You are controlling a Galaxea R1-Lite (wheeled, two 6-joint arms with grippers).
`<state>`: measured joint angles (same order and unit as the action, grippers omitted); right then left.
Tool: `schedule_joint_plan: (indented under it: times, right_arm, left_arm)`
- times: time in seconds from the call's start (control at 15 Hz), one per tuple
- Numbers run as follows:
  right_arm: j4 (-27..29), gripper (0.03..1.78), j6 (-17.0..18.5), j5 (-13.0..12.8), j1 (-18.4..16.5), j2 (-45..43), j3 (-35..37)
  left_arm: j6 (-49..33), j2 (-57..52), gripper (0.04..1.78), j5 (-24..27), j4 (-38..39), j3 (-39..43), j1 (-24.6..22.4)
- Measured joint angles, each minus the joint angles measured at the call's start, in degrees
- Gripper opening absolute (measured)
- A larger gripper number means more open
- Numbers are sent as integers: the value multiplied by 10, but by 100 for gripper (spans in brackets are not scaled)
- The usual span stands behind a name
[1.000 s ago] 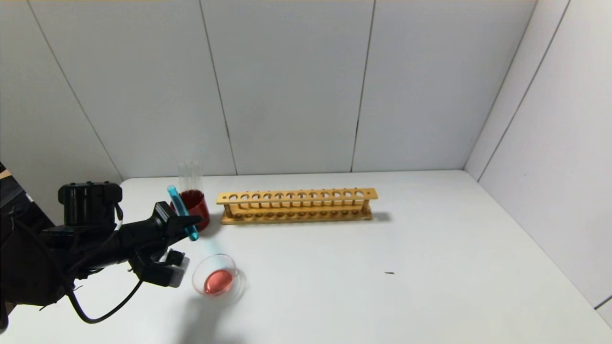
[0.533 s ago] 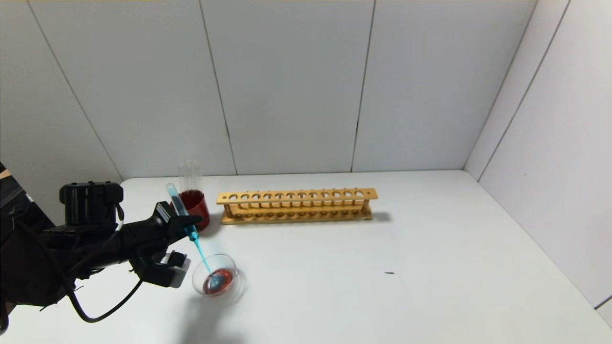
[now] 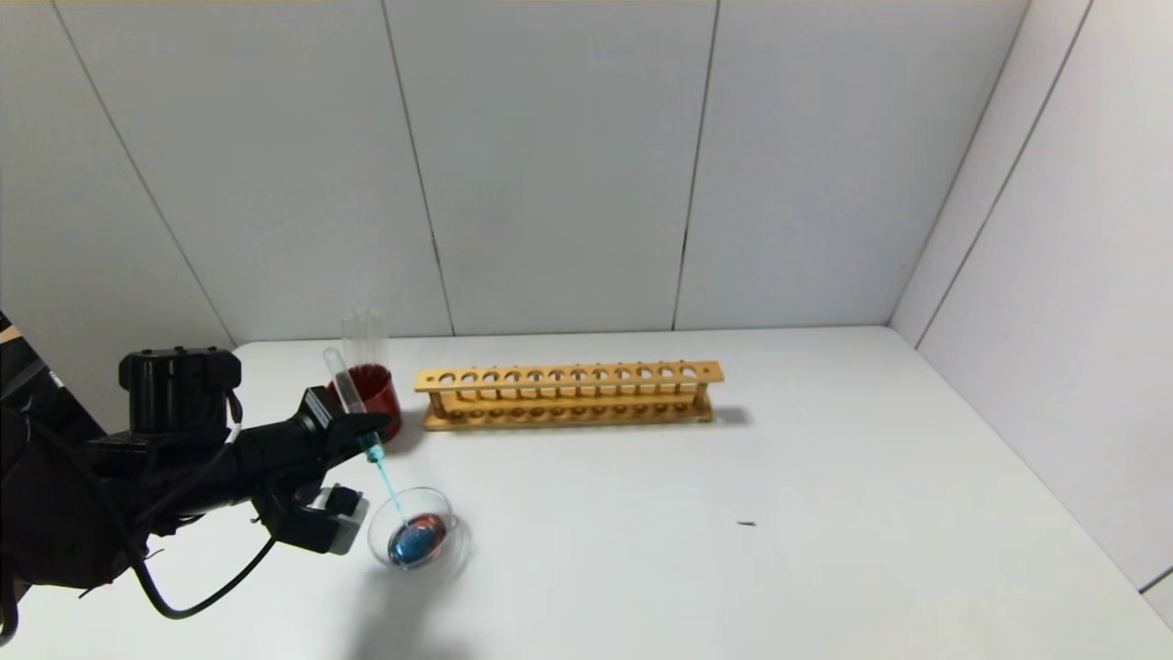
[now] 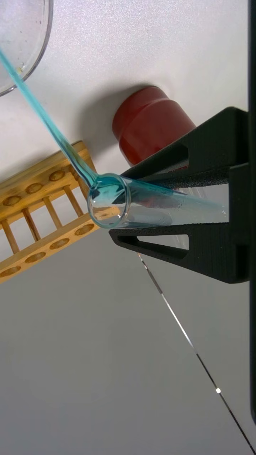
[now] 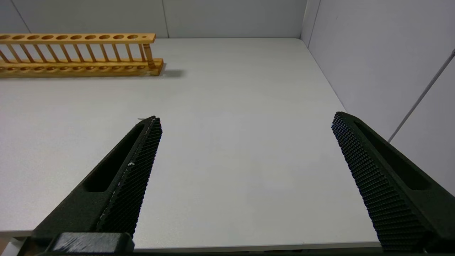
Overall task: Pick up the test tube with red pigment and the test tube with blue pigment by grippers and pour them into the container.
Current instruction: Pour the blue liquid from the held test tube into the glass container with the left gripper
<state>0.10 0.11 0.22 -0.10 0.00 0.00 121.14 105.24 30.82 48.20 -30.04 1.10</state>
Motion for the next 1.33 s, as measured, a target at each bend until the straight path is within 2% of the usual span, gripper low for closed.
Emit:
schedule_joint_plan:
  times: [0.93, 1.13, 1.33]
  right_arm:
    - [0, 175, 0, 0, 0, 0, 0]
    - [0, 175, 0, 0, 0, 0, 0]
    - [0, 175, 0, 0, 0, 0, 0]
  left_arm:
    - [20, -5, 32, -35, 8, 0, 30]
    - [64, -25, 32, -37, 28, 9, 35]
    - [82, -46, 32, -63, 36, 27, 36]
